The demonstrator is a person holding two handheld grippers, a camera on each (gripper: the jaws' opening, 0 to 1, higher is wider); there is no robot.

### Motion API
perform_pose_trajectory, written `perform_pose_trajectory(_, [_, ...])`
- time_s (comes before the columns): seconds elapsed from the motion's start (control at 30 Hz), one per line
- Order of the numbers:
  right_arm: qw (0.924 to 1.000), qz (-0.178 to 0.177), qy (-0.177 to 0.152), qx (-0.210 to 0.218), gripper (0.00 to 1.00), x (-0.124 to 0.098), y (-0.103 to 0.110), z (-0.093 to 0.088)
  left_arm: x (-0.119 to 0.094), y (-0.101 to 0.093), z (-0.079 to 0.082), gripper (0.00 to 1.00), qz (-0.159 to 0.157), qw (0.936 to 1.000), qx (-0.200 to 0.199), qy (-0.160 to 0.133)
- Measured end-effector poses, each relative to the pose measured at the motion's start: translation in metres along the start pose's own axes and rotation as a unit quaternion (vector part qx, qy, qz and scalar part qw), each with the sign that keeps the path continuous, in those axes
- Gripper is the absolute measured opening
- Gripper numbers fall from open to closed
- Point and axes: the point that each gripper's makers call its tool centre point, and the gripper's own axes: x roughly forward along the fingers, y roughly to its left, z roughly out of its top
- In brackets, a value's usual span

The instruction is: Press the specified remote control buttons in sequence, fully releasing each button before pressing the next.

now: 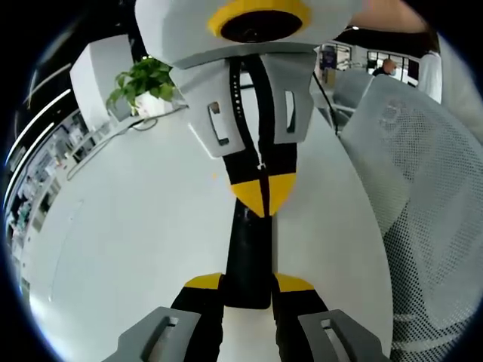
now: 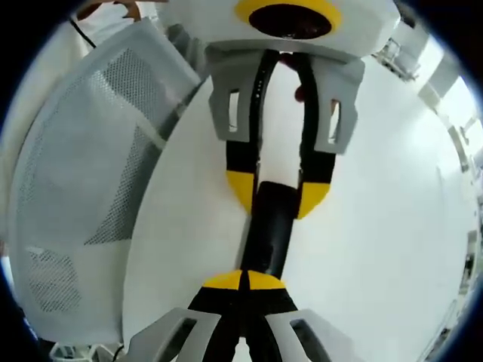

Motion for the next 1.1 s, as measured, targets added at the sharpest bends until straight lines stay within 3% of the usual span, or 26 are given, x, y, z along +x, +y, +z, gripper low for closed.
perform_pose_trajectory(0.87, [0.9998,-0.011,0.010,-0.012,0.00,0.001,0.001,0.000,0.002,-0.001,0.000,0.24,0.002,1.0000,0.005,0.003])
perform_pose_trajectory(1.1, [0.9992,-0.025,-0.030,0.009,0.00,-0.014,-0.005,0.007,0.002,-0.001,0.000,0.24,0.002,1.0000,0.007,0.004])
